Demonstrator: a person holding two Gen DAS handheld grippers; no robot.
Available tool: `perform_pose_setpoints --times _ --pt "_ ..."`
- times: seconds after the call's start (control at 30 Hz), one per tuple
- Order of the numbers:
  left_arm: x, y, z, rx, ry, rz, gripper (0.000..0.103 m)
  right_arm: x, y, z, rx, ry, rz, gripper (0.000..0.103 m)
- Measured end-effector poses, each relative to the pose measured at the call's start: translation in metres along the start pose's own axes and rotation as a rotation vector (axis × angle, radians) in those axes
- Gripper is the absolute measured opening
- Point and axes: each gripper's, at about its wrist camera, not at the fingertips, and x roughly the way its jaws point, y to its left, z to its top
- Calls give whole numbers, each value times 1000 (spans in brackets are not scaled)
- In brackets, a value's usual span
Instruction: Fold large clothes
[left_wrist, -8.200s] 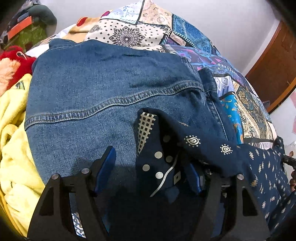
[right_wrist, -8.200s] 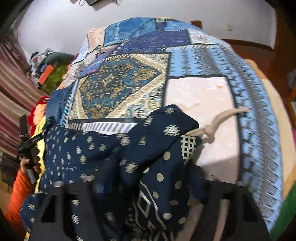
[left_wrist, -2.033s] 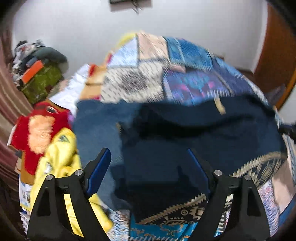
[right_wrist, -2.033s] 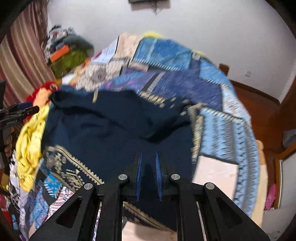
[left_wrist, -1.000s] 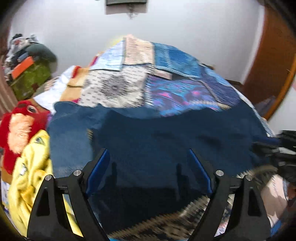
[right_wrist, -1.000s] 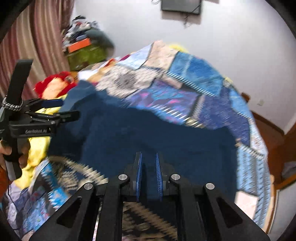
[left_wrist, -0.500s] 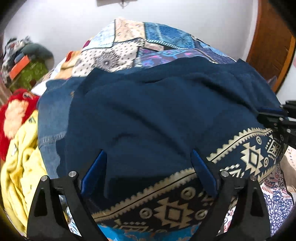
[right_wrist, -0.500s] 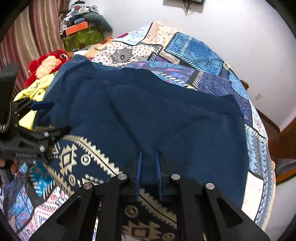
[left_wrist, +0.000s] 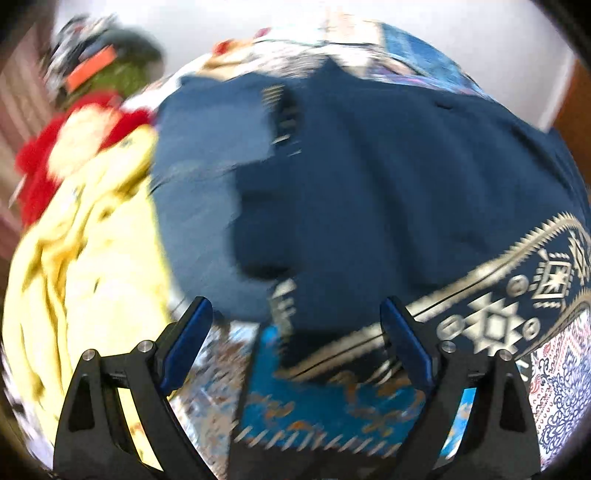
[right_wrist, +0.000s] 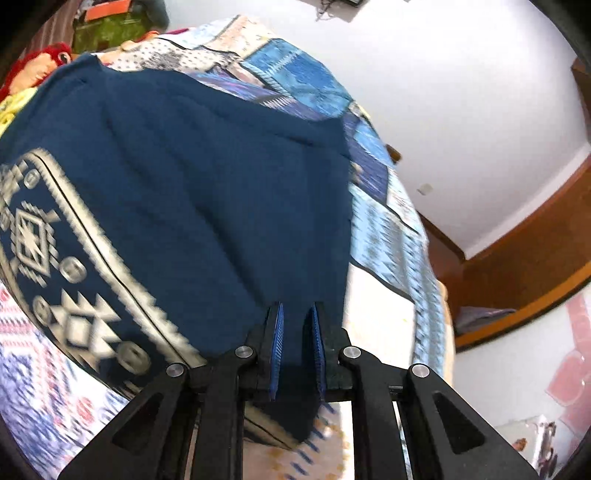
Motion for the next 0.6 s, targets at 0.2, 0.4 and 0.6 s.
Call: perform_pose_setpoints --times 0.2,0.4,0.6 --pt "-23 45 -26 -146 13 -9 93 14 -46 -18 162 41 -26 103" --pt "-43 55 -39 -234 21 -140 93 0 -87 -31 336 69 140 103" --pt "-32 25 -33 -350 63 -435 93 -34 -78 -25 280 -5 152 103"
